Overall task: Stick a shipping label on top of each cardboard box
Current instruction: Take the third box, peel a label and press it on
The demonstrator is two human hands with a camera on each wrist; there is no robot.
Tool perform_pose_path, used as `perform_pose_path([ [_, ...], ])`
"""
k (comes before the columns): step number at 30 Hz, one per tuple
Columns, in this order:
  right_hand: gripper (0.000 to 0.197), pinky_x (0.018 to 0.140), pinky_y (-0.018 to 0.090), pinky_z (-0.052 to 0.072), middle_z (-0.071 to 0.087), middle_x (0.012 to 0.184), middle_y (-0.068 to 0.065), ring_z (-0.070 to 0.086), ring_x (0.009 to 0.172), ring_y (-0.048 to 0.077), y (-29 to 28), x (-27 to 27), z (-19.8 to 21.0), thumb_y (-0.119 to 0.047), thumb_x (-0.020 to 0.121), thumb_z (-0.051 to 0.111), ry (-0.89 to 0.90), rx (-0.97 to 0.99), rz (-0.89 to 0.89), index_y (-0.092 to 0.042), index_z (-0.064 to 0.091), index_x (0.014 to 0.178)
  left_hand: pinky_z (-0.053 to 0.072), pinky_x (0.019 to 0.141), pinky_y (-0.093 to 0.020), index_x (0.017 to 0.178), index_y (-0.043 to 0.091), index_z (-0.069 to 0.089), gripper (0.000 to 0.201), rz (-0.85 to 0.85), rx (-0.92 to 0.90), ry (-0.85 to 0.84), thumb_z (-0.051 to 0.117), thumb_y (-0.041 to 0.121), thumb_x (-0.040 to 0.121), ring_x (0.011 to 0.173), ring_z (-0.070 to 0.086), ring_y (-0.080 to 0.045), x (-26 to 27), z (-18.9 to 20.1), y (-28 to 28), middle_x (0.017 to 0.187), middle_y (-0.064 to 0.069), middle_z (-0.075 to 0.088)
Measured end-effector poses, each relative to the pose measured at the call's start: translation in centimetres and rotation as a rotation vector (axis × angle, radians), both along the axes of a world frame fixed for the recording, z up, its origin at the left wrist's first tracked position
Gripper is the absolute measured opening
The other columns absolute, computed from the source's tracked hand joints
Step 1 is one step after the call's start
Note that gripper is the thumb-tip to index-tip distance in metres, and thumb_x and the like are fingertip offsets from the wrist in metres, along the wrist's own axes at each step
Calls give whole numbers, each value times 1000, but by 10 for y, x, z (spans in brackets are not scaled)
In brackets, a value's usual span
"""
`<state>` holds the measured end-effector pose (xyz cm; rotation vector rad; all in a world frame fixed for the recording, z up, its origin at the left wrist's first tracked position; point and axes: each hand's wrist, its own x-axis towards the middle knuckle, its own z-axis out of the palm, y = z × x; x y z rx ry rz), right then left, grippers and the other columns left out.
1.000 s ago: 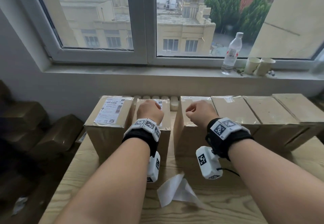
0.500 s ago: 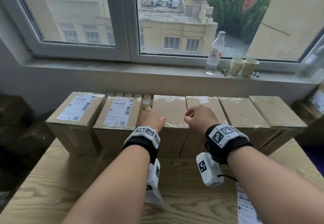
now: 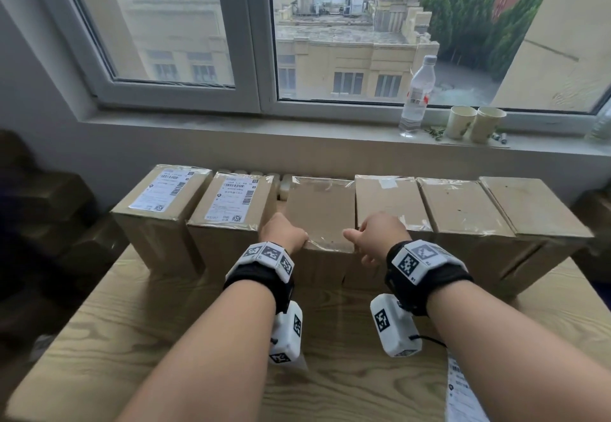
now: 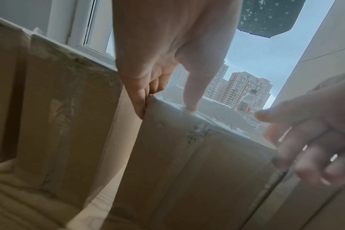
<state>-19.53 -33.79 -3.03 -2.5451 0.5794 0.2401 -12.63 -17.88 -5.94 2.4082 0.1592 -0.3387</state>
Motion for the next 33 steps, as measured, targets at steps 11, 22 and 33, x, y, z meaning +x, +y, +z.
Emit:
perform_pose_path([
  [11, 28, 75, 40, 61, 72, 86, 12, 71, 79, 29, 26, -21, -9, -29, 70, 67, -24, 86, -26, -6, 68, 86, 48, 99, -35, 121, 13, 62, 47, -119, -153, -14, 74, 14, 76, 112, 61, -26, -25, 6, 33, 119, -5, 67],
  [22, 43, 72, 28, 51, 69, 64, 4, 68, 75, 23, 56, -51, 38, -45, 89, 55, -275, 18, -124, -7, 71, 76, 40, 74, -23, 107, 19, 72, 35, -4, -320, -232, 64, 32, 75, 94, 60, -21, -55, 53, 63, 101, -1, 71],
  [33, 35, 64, 28, 39, 64, 69, 5, 60, 76, 28, 39, -99, 52, -41, 83, 53, -397, -69, -299, -12, 62, 65, 32, 62, -28, 74, 15, 60, 30, 18, -444, -232, 51, 40, 89, 78, 53, -24, -80, 61, 53, 73, -1, 57],
])
